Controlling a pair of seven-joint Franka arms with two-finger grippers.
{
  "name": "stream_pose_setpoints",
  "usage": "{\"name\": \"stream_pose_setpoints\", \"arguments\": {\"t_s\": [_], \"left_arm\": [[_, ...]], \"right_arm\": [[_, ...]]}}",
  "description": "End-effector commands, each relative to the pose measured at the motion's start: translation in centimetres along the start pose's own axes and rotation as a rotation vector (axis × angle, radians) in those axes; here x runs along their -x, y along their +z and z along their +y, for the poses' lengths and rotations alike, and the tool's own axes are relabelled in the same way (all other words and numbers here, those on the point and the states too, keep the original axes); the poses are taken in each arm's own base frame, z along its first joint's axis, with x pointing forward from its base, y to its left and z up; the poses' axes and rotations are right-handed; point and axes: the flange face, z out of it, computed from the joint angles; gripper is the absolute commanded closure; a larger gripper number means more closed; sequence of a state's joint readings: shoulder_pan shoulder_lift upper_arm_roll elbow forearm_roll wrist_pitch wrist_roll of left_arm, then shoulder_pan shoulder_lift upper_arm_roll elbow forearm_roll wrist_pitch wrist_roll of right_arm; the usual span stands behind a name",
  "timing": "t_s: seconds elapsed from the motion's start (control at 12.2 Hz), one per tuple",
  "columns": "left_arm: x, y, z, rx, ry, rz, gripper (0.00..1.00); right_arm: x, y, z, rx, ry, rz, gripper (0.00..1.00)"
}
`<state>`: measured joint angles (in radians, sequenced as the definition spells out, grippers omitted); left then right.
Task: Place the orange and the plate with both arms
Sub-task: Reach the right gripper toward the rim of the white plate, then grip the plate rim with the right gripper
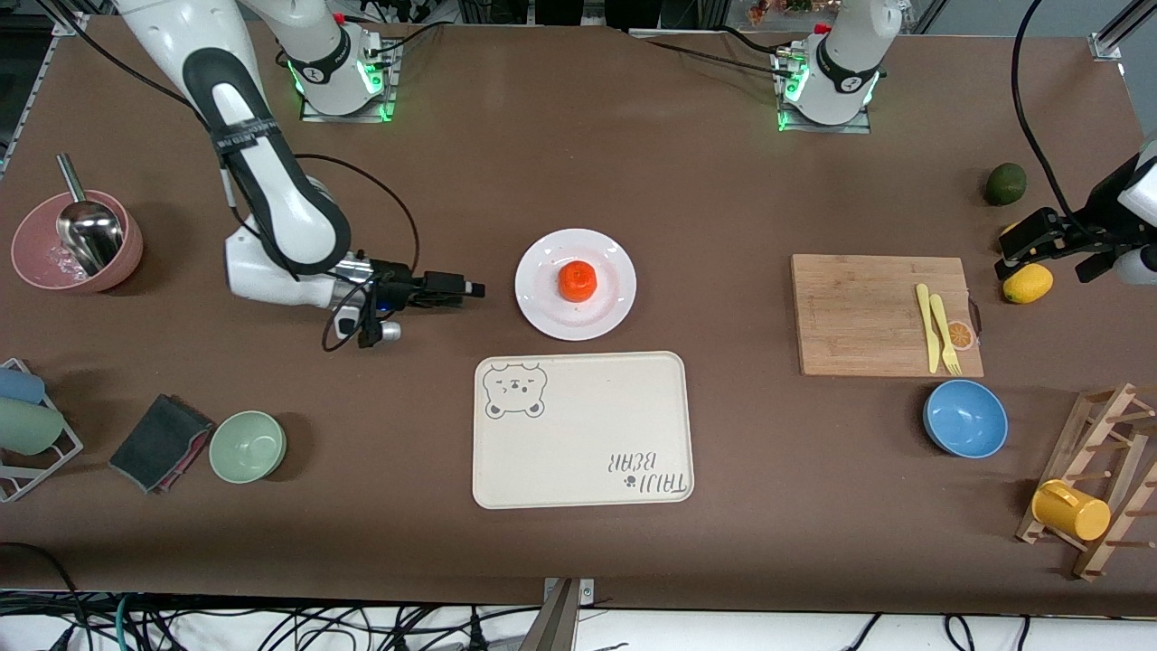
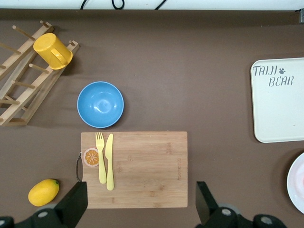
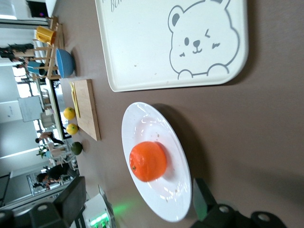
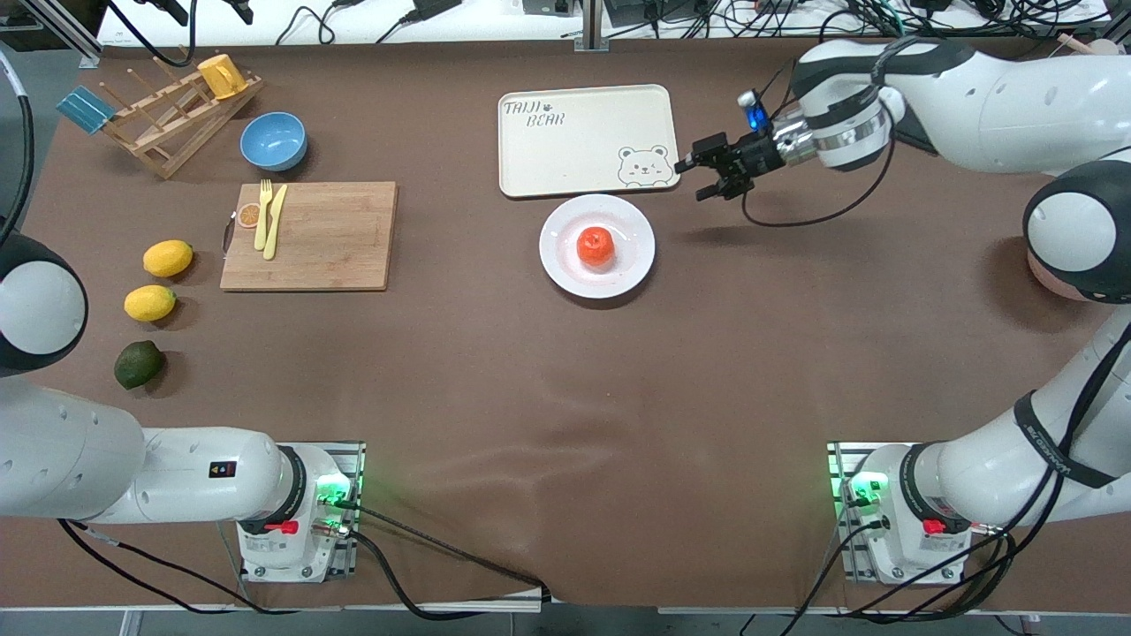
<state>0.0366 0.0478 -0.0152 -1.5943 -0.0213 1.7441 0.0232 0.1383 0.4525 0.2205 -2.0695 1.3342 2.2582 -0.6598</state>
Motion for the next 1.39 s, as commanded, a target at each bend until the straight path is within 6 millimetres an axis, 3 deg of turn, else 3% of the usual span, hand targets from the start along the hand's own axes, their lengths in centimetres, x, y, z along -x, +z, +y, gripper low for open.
{"name": "stream_pose_setpoints", "arguments": {"t_s": [0.0, 0.08, 0.33, 0.9, 1.31], "left_arm": [[-0.2, -0.5, 0.1, 0.012, 0.015, 0.01, 0.0], [-0.2, -0.4, 0.0, 0.012, 0.015, 0.007, 0.0], [-0.2, -0.4, 0.1, 0.014, 0.015, 0.007, 0.0], [-0.2, -0.4, 0.4, 0.014, 0.021, 0.006, 0.0], [-0.2, -0.4, 0.4, 0.014, 0.019, 0.004, 0.0]], "right_arm": [[2.8, 5.3, 1.5, -0.033, -0.011, 0.079, 0.0], [3.6, 6.8, 1.1, -0.028, -0.027, 0.108, 0.0], [4.4, 8.3, 1.6, -0.015, -0.023, 0.116, 0.0], [4.9, 8.9, 3.1, -0.015, -0.049, 0.126, 0.01], [5.7, 9.6, 3.8, -0.023, -0.059, 0.138, 0.42]]}}
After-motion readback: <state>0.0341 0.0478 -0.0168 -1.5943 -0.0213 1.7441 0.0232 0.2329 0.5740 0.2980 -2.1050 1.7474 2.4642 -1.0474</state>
